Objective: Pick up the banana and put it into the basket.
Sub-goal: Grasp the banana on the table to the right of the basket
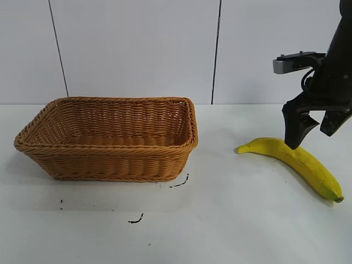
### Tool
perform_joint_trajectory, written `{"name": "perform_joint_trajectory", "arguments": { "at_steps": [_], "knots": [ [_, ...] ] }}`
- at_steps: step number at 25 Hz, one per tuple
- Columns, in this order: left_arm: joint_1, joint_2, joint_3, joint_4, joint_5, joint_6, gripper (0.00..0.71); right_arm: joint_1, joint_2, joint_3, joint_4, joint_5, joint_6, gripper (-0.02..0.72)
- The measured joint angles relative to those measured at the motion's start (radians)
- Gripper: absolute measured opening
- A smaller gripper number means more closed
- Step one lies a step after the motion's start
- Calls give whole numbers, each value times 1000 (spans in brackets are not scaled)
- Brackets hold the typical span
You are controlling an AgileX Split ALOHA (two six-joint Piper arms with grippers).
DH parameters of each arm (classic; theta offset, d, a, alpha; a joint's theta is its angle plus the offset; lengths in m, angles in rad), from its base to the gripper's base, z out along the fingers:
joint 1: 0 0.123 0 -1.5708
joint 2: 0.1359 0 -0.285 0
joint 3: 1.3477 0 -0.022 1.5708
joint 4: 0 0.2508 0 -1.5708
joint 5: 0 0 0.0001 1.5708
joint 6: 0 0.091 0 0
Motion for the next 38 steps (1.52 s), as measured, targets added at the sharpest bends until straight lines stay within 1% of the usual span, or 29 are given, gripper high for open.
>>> {"name": "perform_joint_trajectory", "arguments": {
  "at_steps": [4, 7, 11, 17, 21, 23, 24, 25, 27, 28, 31, 33, 35, 38],
  "knots": [
    [0, 0, 0, 0, 0, 0, 695, 0, 22, -1, 0, -9, 4, 645],
    [0, 0, 0, 0, 0, 0, 695, 0, 73, -1, 0, -59, 7, 645],
    [0, 0, 0, 0, 0, 0, 695, 0, 124, -1, 0, -99, 17, 645],
    [0, 0, 0, 0, 0, 0, 695, 0, 159, -1, 5, -130, 23, 635],
    [0, 0, 0, 0, 0, 0, 695, 0, 159, -1, 5, -136, 24, 632],
    [0, 0, 0, 0, 0, 0, 695, 0, 159, -1, 0, -136, 24, 599],
    [0, 0, 0, 0, 0, 0, 695, 0, 159, -1, 0, -136, 25, 559],
    [0, 0, 0, 0, 0, 0, 695, 0, 159, -1, 0, -136, 28, 501],
    [0, 0, 0, 0, 0, 0, 695, 0, 159, -1, 0, -136, 34, 361],
    [0, 0, 0, 0, 0, 0, 695, 0, 159, -1, 0, -135, 37, 311],
    [0, 0, 0, 0, 0, 0, 695, 0, 159, -1, -15, -132, 39, 321],
    [0, 0, 0, 0, 0, 0, 695, 0, 159, -13, -26, -112, 42, 321],
    [0, 0, 0, 0, 0, 0, 695, 0, 159, -39, -38, -61, 42, 321],
    [0, 0, 0, -1, 0, 0, 695, 0, 141, -113, -43, 55, 42, 321]
  ]
}}
